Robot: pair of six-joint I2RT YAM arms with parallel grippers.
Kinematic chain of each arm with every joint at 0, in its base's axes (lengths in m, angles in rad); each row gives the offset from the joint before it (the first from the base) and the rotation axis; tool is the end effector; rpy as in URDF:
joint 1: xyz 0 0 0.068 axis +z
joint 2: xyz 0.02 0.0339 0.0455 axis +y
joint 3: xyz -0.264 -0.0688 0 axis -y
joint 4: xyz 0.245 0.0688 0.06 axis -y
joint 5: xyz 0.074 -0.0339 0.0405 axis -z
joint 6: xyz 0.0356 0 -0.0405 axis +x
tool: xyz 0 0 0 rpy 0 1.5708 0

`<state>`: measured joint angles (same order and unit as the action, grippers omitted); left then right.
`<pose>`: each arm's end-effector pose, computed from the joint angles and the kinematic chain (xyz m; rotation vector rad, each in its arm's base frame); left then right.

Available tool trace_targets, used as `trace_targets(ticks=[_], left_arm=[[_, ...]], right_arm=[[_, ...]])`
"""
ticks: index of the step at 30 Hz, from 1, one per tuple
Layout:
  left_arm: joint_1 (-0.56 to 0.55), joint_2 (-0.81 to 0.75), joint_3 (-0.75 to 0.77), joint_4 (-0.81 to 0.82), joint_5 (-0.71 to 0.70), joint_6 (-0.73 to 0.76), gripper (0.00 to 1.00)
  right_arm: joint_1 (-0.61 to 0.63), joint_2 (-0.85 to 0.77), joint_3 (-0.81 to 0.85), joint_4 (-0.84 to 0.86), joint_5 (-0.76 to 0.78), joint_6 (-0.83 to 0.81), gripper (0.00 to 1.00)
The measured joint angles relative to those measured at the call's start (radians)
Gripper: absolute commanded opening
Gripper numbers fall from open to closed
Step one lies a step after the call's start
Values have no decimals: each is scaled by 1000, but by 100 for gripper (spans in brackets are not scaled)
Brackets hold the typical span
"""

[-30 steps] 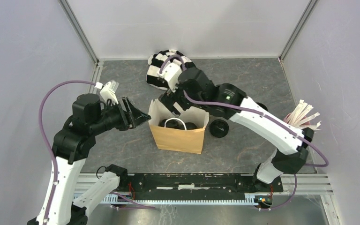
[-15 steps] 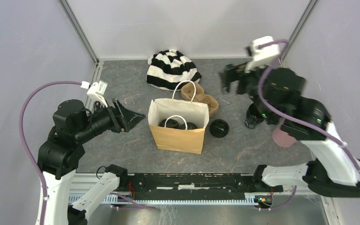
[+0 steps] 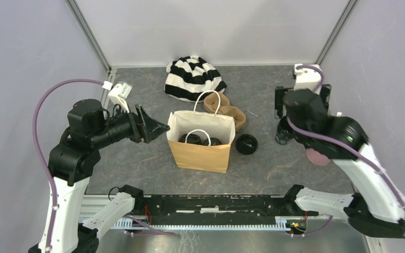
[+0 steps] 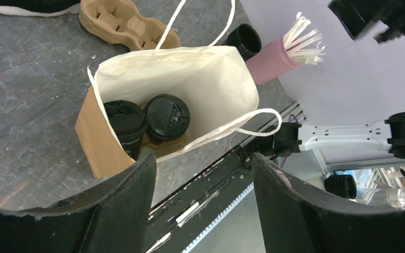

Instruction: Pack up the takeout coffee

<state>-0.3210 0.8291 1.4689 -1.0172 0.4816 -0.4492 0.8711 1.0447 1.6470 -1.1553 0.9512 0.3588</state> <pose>0.0902 -0.0474 0.4637 0.2051 2.0202 -0.9669 0.1097 0.0853 0.4803 0.0446 1.8841 -0.1790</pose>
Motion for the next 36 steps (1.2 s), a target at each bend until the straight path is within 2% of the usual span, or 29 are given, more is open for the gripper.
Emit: trace_targets(ticks=[3,8,10,13,18,24,27,32,36], left_arm=[[0,35,2,-3,4,33,77],[-22,63,3,-2,6,74,81],[-53,66,3,-2,-10,85,83],[-117,73,5,-5,-56,107,86],[-224,98,32,-39,-181,146,89],[-300,125,36,-65,-298,185,91],[-317,129,35,-76,-340,195,92],[-323,132,34,-79,-373,202,92],[-323,138,30,-80,-378,204,92]], right_arm=[[-194,66,-41,-8,-77,-31,84],[-538,131,-106,-33,-246,-69,84],[-629,130,-112,-40,-286,-78,82],[-773,117,-140,-26,-352,-100,74],[-977,97,-274,32,-461,-118,66],[-1142,96,-409,124,-593,-164,57],[-1203,101,-432,181,-639,-195,47],[-1220,150,-425,261,-669,-226,39],[-1220,217,-406,294,-703,-234,37]])
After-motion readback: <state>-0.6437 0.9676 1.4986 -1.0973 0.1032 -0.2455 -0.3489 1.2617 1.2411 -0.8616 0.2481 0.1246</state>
